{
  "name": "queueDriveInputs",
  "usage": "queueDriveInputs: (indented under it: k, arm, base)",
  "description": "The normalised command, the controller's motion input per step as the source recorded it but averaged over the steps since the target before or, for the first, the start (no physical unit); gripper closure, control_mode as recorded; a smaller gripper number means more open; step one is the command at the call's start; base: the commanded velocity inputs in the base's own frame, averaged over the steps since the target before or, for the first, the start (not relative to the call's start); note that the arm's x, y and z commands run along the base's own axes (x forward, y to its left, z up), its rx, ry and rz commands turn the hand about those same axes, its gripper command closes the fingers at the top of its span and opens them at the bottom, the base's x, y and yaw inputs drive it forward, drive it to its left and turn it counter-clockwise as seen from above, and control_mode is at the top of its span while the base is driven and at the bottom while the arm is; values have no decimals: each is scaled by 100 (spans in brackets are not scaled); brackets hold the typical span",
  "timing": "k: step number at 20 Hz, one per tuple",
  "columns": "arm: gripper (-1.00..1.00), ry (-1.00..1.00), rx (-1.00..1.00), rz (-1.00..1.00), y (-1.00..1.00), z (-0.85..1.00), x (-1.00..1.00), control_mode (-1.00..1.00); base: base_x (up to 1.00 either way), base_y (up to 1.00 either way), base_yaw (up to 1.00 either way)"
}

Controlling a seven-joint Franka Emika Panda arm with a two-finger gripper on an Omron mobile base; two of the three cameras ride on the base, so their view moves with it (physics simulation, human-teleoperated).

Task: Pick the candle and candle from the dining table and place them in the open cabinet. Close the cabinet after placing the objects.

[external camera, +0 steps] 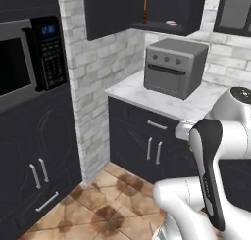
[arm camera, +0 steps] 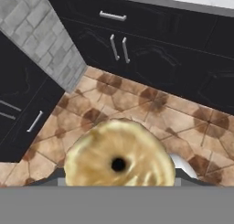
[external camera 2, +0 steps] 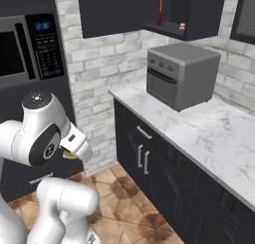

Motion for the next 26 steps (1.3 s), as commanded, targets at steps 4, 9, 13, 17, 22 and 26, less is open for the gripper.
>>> queueDriveInputs:
  k: [4,9,13,17,22,26]
  arm:
    - [100,0,0,0,0,0,0,100]
    - [100,0,0,0,0,0,0,100]
    - [100,0,0,0,0,0,0,100]
    - [100,0,0,0,0,0,0,100]
    - [100,0,0,0,0,0,0,100]
    - [100,0,0,0,0,0,0,100]
  base:
    - [53,0,-20]
    - [54,1,-20]
    - [49,2,-19]
    - [48,11,-18]
    - [51,19,-16]
    - [50,24,-14]
